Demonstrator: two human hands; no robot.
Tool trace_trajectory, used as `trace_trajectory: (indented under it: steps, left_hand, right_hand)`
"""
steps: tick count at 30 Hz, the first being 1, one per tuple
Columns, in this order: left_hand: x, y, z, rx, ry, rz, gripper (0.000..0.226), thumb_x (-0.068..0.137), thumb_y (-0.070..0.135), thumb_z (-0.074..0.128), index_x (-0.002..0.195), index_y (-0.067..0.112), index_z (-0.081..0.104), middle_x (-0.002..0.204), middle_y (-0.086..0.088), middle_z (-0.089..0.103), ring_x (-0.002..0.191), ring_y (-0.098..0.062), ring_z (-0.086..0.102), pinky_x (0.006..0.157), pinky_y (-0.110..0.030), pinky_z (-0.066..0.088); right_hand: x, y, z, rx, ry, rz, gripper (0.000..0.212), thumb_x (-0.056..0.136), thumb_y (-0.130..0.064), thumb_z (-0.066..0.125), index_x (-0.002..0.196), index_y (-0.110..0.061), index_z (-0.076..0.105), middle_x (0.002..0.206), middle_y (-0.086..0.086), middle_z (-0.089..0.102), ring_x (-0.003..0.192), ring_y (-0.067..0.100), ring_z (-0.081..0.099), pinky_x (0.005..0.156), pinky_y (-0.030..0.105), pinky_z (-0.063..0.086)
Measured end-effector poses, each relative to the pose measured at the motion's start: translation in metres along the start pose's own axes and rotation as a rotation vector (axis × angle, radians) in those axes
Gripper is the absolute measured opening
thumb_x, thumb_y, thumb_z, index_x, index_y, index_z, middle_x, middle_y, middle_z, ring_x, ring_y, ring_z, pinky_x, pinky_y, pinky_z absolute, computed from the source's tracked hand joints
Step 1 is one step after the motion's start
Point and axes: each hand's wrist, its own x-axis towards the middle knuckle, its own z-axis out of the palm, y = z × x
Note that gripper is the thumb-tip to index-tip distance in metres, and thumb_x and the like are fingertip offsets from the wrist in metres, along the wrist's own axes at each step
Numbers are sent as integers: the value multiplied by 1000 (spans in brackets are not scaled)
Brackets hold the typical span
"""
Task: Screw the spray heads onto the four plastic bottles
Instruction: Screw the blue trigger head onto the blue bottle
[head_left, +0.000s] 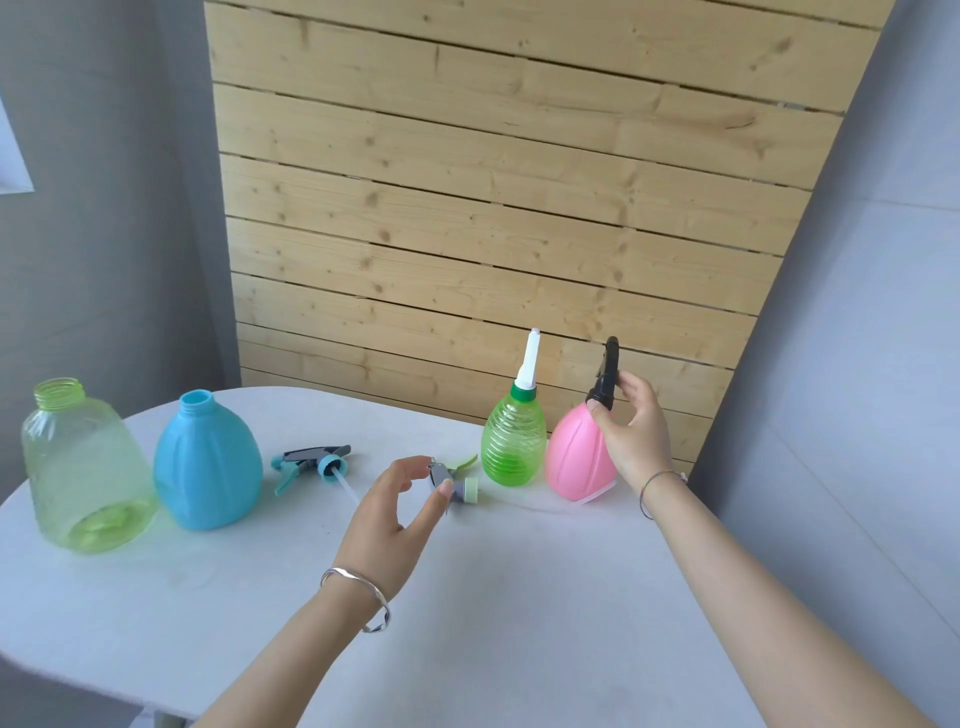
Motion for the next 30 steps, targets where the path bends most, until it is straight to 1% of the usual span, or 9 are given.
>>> trace_trajectory:
  steps: [5,8,10,15,17,20,23,26,30]
  left_hand:
    - [-9,3,-19,17,10,26,33,88,40,57,117,27,53,115,12,59,109,-11,55,87,-24,39]
    - [-15,2,-37,30,32,30,33,88,40,57,118,26,53,116,12,59,110,-11,54,89,-25,41]
    - [-17,0,-54,41,65,31,33,88,37,58,119,25,53,117,11,59,110,-11,54,90,-27,42]
    - [-16,-6,-104,18,281,64,23,88,24,61,112,24,57,106,9,60,99,-20,59,81,-27,44]
    - [-14,-10,-125,61,389,93,27,87,24,63,113,24,55,105,7,57,95,-22,57,80,-31,46]
    - [-6,-19,-148,242,483,132,50,83,21,67,128,16,46,120,-4,53,109,-26,49,95,-33,40]
    - [5,-29,-160,305,438,72,68,81,21,70,139,11,35,139,-10,44,127,-29,39,104,-32,30]
    - [14,-43,-162,290,333,-36,77,82,26,69,144,12,26,142,-9,41,130,-28,35,107,-36,31]
    - [19,-56,-161,357,253,-36,76,82,21,68,145,11,25,146,-9,37,133,-29,34,110,-36,31]
  right_hand:
    - [-17,-36,-4,24,49,-36,46,85,-12,64,128,-16,50,132,-2,53,125,11,45,98,19,31]
    - [-41,-63,9,70,-9,-87,36,85,-9,63,120,-18,56,117,-11,56,106,8,50,83,5,35]
    - [-62,-80,28,119,-95,-100,29,86,-7,62,113,-17,60,112,-13,59,104,6,52,83,0,35]
    - [-118,-102,97,238,-334,5,22,87,-4,60,98,-22,61,108,-6,62,112,10,55,100,26,40]
    - [-133,-105,125,248,-432,39,22,86,-6,61,94,-26,60,109,-5,63,113,11,55,101,28,41]
    - [-145,-103,161,180,-556,61,19,86,-13,64,96,-28,60,109,-10,62,114,9,53,94,21,37]
    - [-149,-89,183,47,-592,96,21,88,-16,61,108,-21,63,119,-7,62,123,12,51,93,16,33]
    - [-148,-73,194,-121,-646,105,29,91,-21,57,118,-16,63,132,1,58,126,15,50,92,13,31]
    - [-144,-60,197,-254,-743,147,36,98,-23,45,125,-7,60,136,9,57,128,24,51,101,26,37]
